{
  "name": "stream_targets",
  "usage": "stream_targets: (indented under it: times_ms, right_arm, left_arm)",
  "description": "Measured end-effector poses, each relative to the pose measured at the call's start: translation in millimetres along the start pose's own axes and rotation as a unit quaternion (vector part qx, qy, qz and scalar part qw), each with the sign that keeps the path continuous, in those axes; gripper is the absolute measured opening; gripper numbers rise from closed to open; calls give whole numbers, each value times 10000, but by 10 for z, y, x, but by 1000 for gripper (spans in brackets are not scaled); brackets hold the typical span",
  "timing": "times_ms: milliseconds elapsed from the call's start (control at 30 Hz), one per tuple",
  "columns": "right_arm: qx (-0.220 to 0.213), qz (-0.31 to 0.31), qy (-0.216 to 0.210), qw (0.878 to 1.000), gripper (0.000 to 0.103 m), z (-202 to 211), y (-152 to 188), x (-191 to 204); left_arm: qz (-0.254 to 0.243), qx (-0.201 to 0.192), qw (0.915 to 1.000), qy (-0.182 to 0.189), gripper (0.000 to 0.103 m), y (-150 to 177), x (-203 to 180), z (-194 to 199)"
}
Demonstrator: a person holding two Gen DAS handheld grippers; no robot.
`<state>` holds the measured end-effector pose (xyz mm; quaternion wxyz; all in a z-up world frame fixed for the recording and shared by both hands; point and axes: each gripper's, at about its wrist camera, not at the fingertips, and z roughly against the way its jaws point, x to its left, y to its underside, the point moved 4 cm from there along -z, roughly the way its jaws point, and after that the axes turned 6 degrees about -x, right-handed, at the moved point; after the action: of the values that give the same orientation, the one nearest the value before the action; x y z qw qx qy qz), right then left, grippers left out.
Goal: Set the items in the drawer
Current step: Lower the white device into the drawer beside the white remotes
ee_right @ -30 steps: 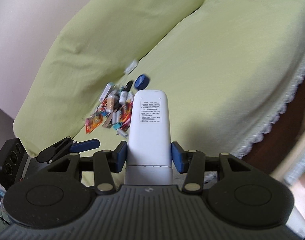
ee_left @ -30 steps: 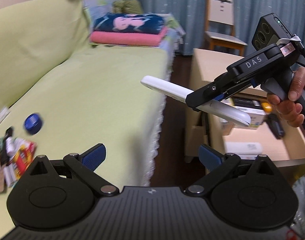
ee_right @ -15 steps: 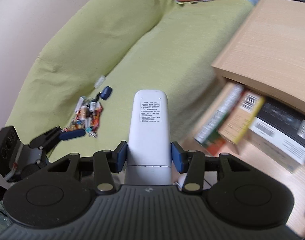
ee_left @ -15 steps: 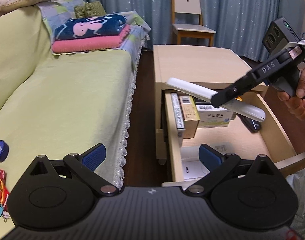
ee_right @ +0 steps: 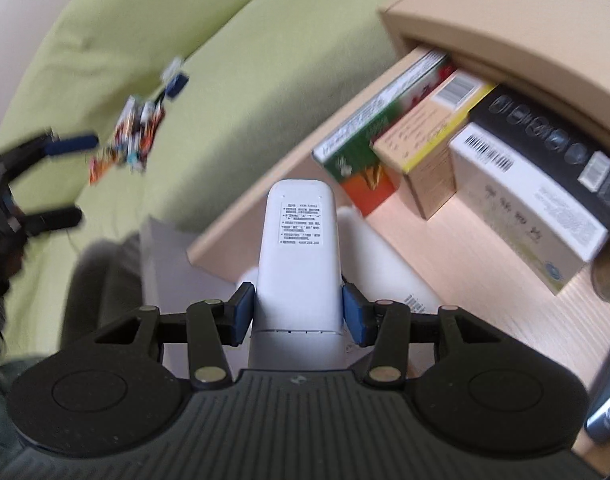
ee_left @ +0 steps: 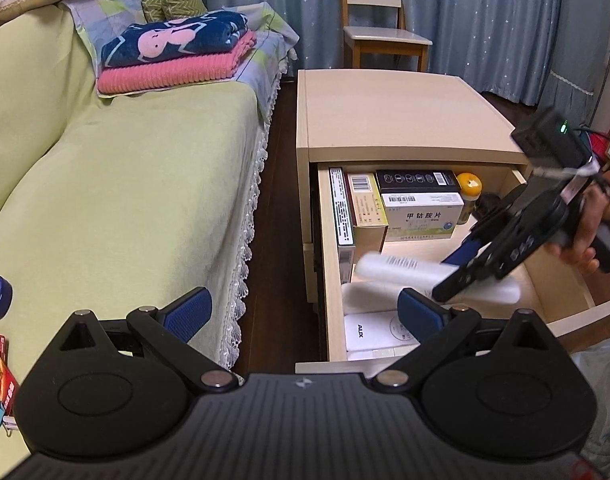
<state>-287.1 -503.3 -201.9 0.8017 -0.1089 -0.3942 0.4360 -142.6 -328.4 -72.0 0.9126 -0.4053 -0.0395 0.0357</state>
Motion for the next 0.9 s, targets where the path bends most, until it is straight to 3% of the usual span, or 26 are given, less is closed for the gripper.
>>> stream_targets:
  times_ms: [300,600,900]
  right_arm:
    - [409,1285,82,9908,43,-262,118,171]
    - [614,2589,208,9637,43,-401,171,342]
    - [603,2737,185,9598,43,-379,169,331]
  left_arm:
    - [-30,140,9999,39,100,39,-36,-56]
    - [-49,217,9997,81,100,64,-59,-95]
    - [-60,277,9995,117,100,89,-61,-119]
